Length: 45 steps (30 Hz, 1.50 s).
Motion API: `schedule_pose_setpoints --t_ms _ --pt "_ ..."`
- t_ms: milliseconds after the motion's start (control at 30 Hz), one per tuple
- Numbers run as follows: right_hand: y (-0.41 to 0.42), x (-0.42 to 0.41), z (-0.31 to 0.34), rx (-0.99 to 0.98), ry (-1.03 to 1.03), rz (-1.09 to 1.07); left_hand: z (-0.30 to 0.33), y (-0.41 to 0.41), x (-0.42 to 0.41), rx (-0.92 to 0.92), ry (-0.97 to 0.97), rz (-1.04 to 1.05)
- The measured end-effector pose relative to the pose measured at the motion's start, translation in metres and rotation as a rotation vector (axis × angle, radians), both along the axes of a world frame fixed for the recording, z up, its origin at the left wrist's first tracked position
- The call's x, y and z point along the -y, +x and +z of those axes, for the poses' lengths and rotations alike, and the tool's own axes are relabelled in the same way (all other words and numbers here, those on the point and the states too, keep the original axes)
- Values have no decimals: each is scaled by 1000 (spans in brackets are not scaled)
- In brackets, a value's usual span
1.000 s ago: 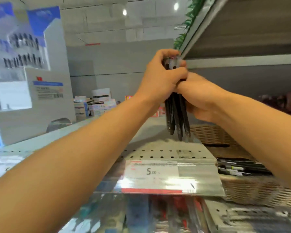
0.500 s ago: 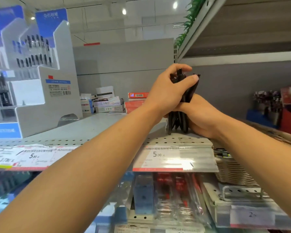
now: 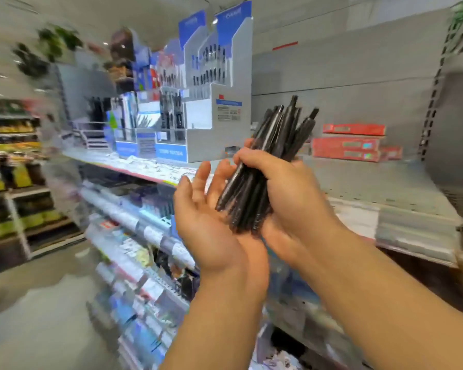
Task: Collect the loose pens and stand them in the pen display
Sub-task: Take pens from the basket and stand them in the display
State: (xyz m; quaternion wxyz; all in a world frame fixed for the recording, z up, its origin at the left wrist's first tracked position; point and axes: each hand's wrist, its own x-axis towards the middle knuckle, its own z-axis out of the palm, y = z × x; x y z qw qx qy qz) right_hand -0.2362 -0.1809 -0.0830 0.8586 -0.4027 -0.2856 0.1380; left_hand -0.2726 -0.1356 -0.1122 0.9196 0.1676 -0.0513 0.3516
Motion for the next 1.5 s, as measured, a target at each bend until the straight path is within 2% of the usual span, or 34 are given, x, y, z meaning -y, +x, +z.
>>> schedule_pose_setpoints --t_ms 100,200,333,467,633,800,1000,1167,1267,1400,1500 --pt "-21 -57 -40 -12 -54 148 -17 -26 -53 -112 -108 150" --pt "-41 -115 -67 -86 -65 292 -43 -50 -104 -184 -79 244" --pt "-60 -193 -94 -111 -200 409 -65 -92 -183 -308 103 272" --pt "-83 -280 -113 -12 -352 469 -80 -135 -275 -602 262 386" --pt "-106 -381 -115 116 -416 458 -75 -167 -379 -811 551 591" --pt "-98 -460 -104 190 -423 446 -54 -171 -466 -961 788 586" --pt "-34 -525 -80 242 -423 387 -31 -111 -541 -907 869 580" --pt "44 -573 -56 372 -421 251 -15 -28 -596 -768 891 611" --pt "91 -606 -39 387 -400 142 2 23 -630 -708 894 641" --pt "142 -649 -6 418 -434 48 37 83 -682 -674 862 550" --pt "169 -683 19 432 -453 -82 60 121 -721 -628 896 567"
